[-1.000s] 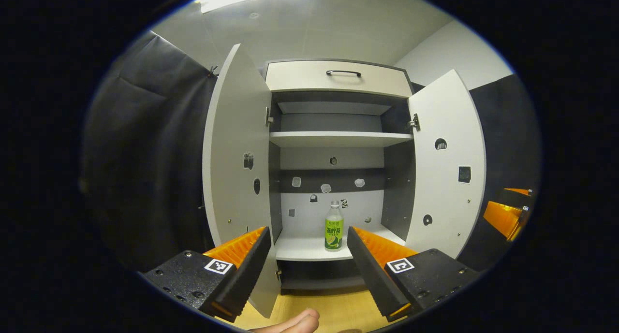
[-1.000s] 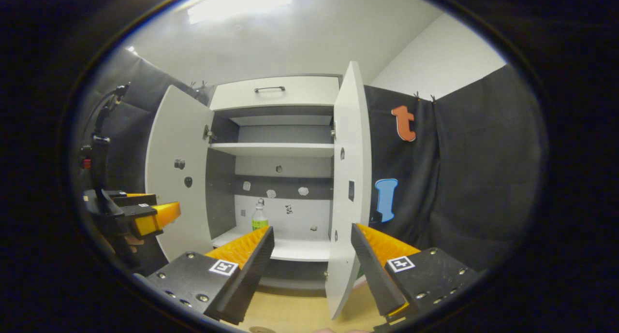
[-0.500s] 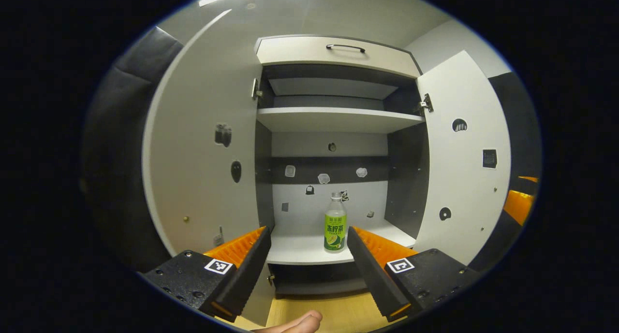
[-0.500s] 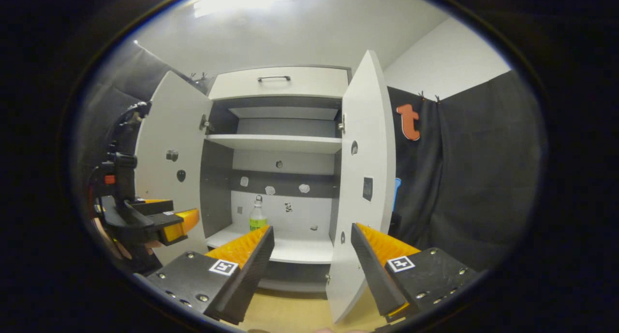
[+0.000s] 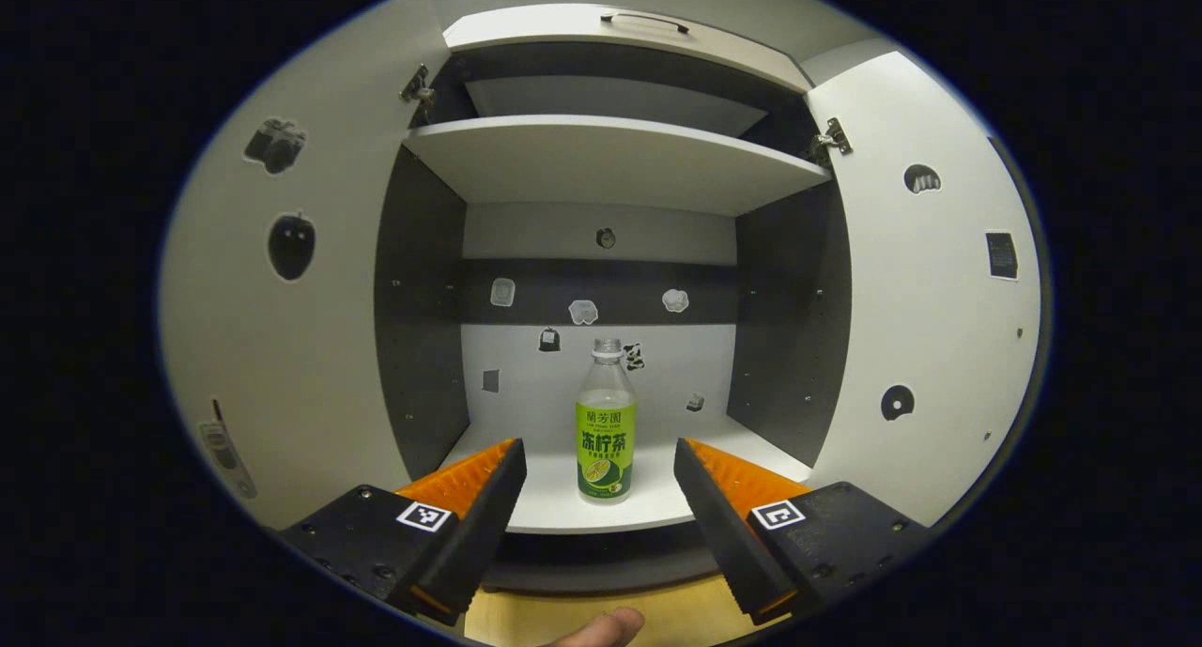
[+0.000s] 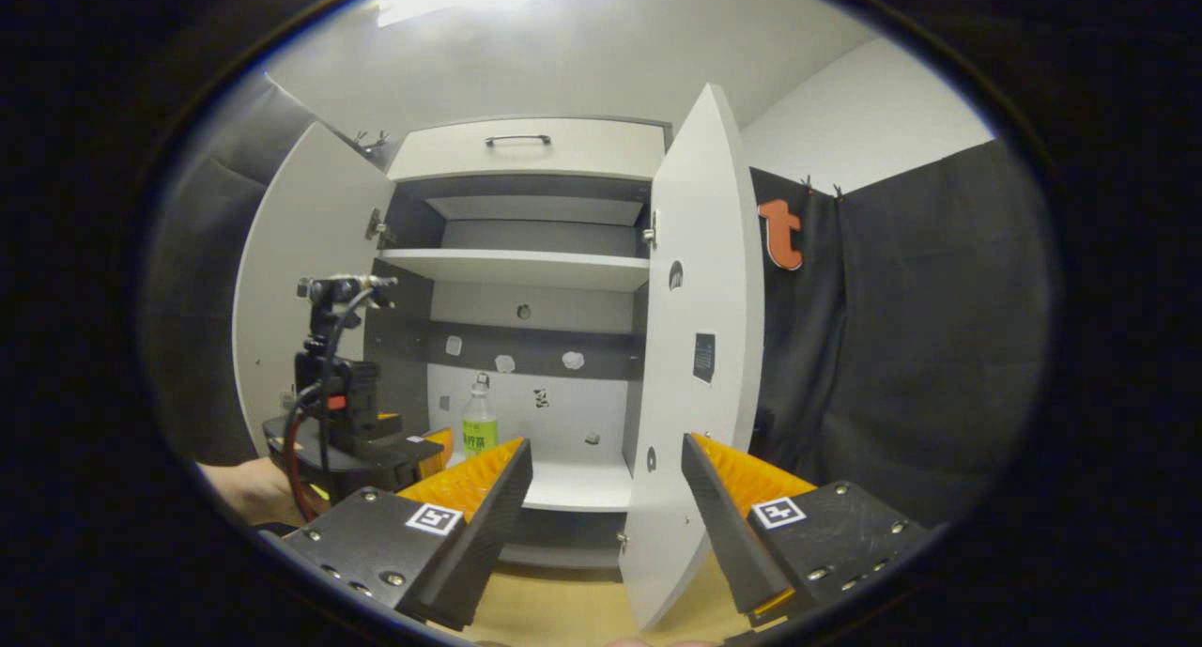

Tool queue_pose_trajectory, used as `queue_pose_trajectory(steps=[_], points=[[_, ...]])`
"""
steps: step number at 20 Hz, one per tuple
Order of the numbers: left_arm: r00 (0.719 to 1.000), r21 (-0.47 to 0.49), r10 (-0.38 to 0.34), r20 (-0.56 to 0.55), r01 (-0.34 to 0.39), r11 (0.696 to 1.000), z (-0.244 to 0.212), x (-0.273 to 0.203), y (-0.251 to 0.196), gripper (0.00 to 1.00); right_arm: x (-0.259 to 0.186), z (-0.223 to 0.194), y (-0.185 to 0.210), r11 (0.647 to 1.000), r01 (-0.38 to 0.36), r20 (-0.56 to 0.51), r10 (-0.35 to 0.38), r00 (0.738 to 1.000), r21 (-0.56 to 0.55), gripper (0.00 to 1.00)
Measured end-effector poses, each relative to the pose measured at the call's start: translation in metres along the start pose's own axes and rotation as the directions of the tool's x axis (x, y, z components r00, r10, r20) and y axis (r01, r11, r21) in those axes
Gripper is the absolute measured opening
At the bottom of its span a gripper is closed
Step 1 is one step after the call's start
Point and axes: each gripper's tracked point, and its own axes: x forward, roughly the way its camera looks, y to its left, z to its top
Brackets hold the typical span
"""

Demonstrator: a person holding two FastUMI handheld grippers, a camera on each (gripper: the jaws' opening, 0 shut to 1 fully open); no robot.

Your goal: Grasp the bottle in the cabinet with the left hand and place it on the coaster, then close the right door with the right hand and the left door with the left hand.

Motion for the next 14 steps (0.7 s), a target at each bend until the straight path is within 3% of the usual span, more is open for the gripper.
queue_pose_trajectory(steps=[7,8,11,12,13,14], points=[[1.000,0.005,-0.017,-0.020,0.017,1.000,-0.019,0.057,-0.019,1.00,0.003,-0.004,-0.014,0.999,0.036,0.012,-0.036,0.999,-0.020,0.92],[1.000,0.007,-0.016,-0.024,0.016,1.000,-0.021,0.061,-0.021,1.00,0.005,-0.005,-0.016,0.999,0.039,0.015,-0.038,0.999,-0.023,0.96],[1.000,0.013,-0.014,-0.024,0.014,1.000,-0.025,0.074,-0.021,1.00,0.007,-0.008,-0.016,0.999,0.042,0.013,-0.041,0.999,-0.022,0.92],[1.000,0.020,-0.009,-0.022,0.010,1.000,-0.024,0.078,-0.021,1.00,0.007,-0.009,-0.015,0.999,0.037,0.014,-0.037,0.999,-0.021,0.96],[1.000,0.024,-0.005,-0.019,0.006,1.000,-0.025,0.082,-0.019,1.00,0.008,-0.009,-0.013,0.999,0.032,0.017,-0.031,0.999,-0.020,0.92],[1.000,0.027,-0.004,-0.013,0.004,1.000,-0.024,0.086,-0.018,1.00,0.008,-0.010,-0.011,0.999,0.026,0.020,-0.025,0.999,-0.021,0.96]])
